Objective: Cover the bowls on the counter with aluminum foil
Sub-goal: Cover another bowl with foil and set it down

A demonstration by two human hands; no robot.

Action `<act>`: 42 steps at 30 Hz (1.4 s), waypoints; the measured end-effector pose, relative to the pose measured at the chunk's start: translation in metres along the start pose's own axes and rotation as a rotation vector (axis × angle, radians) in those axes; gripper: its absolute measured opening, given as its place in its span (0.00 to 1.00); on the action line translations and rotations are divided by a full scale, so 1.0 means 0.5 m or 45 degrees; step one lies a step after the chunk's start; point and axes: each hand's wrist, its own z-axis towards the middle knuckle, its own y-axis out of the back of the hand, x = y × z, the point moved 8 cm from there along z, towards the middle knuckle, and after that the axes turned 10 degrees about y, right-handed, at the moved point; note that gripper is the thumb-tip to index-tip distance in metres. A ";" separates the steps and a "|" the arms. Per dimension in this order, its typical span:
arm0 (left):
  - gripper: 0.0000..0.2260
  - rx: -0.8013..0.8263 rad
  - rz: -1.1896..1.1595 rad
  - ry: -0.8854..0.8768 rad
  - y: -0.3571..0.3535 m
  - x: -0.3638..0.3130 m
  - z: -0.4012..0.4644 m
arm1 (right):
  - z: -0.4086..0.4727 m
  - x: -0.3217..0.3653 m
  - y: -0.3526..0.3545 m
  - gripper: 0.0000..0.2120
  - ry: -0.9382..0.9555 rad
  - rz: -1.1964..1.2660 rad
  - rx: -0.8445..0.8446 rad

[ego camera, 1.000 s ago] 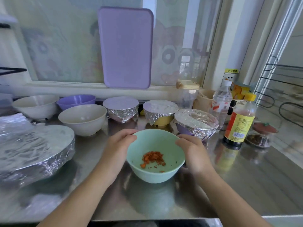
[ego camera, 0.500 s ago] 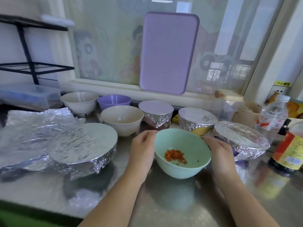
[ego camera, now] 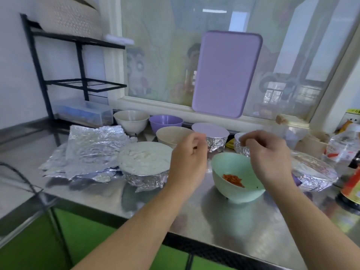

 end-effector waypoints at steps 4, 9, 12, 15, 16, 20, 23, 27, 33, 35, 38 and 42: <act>0.07 -0.103 0.057 -0.088 0.141 -0.055 -0.003 | -0.025 0.149 -0.155 0.12 0.050 0.109 0.334; 0.07 -0.374 0.223 -0.048 0.399 -0.022 0.020 | -0.068 0.315 -0.365 0.10 0.395 -0.101 0.688; 0.08 -0.358 0.558 0.096 0.516 0.033 0.031 | -0.110 0.388 -0.502 0.11 0.652 -0.264 0.938; 0.17 -0.188 0.969 0.281 0.589 0.099 0.032 | -0.158 0.417 -0.634 0.11 0.853 -0.490 1.170; 0.21 -0.130 1.078 0.354 0.608 0.119 0.028 | -0.175 0.417 -0.673 0.13 0.881 -0.561 1.262; 0.29 -0.098 1.031 0.554 0.667 0.178 0.023 | -0.221 0.409 -0.777 0.20 0.948 -0.695 1.456; 0.26 -0.138 0.959 0.610 0.685 0.201 0.032 | -0.233 0.400 -0.810 0.26 0.928 -0.711 1.466; 0.20 -0.134 0.928 0.636 0.690 0.218 0.044 | -0.242 0.400 -0.818 0.18 0.991 -0.717 1.405; 0.12 -0.155 0.967 0.621 0.691 0.236 0.059 | -0.257 0.405 -0.803 0.15 1.105 -0.801 1.419; 0.08 -0.163 0.987 0.624 0.688 0.234 0.063 | -0.258 0.411 -0.799 0.12 1.153 -0.831 1.385; 0.11 -0.176 0.983 0.626 0.678 0.229 0.064 | -0.253 0.420 -0.793 0.04 1.156 -0.826 1.340; 0.14 -0.389 0.880 0.576 0.692 0.207 0.067 | -0.236 0.437 -0.770 0.06 1.147 -0.841 1.224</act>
